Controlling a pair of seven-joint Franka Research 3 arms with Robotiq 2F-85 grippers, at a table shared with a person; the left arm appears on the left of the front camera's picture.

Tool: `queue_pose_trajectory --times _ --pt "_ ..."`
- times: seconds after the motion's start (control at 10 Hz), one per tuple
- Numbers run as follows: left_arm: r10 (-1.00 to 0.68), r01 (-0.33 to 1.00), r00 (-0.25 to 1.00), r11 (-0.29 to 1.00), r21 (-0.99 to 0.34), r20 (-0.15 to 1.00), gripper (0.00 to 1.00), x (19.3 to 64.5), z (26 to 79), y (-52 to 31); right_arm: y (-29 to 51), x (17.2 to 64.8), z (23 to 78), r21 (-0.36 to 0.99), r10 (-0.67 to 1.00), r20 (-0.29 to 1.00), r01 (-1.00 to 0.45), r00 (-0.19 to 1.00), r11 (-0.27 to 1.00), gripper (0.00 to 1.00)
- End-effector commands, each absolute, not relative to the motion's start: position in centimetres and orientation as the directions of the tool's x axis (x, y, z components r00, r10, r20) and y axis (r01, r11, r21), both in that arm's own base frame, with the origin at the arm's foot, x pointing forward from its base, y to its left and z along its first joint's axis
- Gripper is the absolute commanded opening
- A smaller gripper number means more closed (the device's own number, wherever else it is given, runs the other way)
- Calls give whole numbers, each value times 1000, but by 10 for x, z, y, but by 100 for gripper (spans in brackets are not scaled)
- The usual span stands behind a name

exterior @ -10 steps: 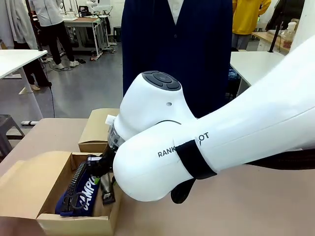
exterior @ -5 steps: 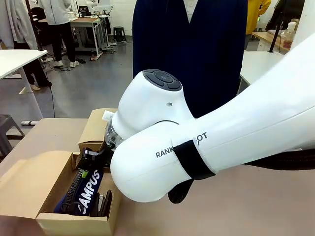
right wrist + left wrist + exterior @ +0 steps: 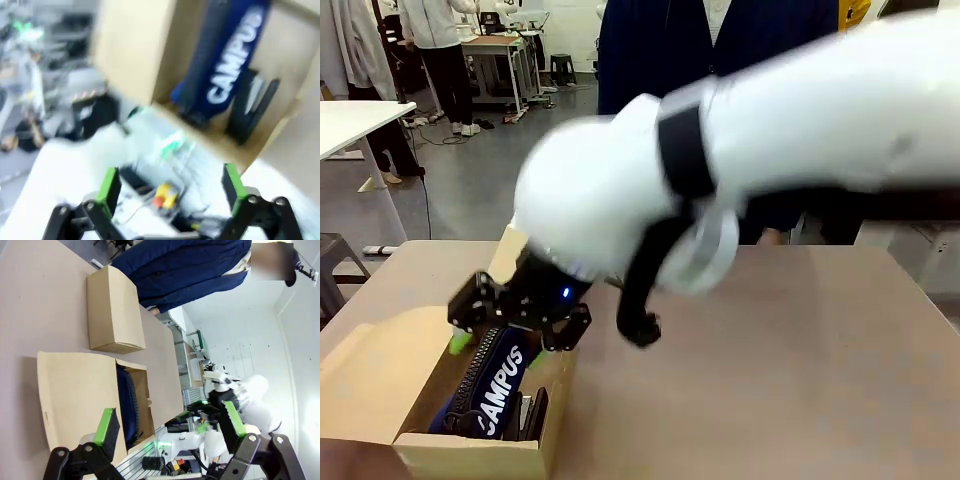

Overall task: Place items inside the box.
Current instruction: Pick up a Pencil pouch or Stapler and place it inside the Mailer Box closest to the robot.

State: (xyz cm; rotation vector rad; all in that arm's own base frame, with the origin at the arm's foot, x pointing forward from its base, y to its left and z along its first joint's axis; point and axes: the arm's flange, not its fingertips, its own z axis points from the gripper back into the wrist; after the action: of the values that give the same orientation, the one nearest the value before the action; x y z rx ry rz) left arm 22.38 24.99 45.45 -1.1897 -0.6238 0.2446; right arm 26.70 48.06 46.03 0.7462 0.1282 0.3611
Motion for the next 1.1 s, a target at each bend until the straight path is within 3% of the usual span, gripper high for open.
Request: queue_pose_trajectory --times 0.0,0.3,0.7,0.8,0.9,1.0 --pt "494 167 800 362 -917 341 100 224 456 250 268 289 463 748 414 -110 -199 904 633 100" --pt "494 167 800 362 -917 341 100 224 456 250 169 282 453 821 219 -46 -88 975 564 100" --pt "494 167 800 362 -917 341 100 224 456 250 50 228 416 952 -85 106 -77 991 297 100" --pt "494 167 800 362 -917 341 100 224 456 250 36 213 392 961 -73 88 -65 993 270 100" --pt "494 167 800 362 -917 341 100 224 456 250 35 201 371 975 54 111 -119 992 185 100" --pt "494 167 800 362 -917 341 100 224 456 250 41 191 341 971 206 -47 -3 977 240 100"
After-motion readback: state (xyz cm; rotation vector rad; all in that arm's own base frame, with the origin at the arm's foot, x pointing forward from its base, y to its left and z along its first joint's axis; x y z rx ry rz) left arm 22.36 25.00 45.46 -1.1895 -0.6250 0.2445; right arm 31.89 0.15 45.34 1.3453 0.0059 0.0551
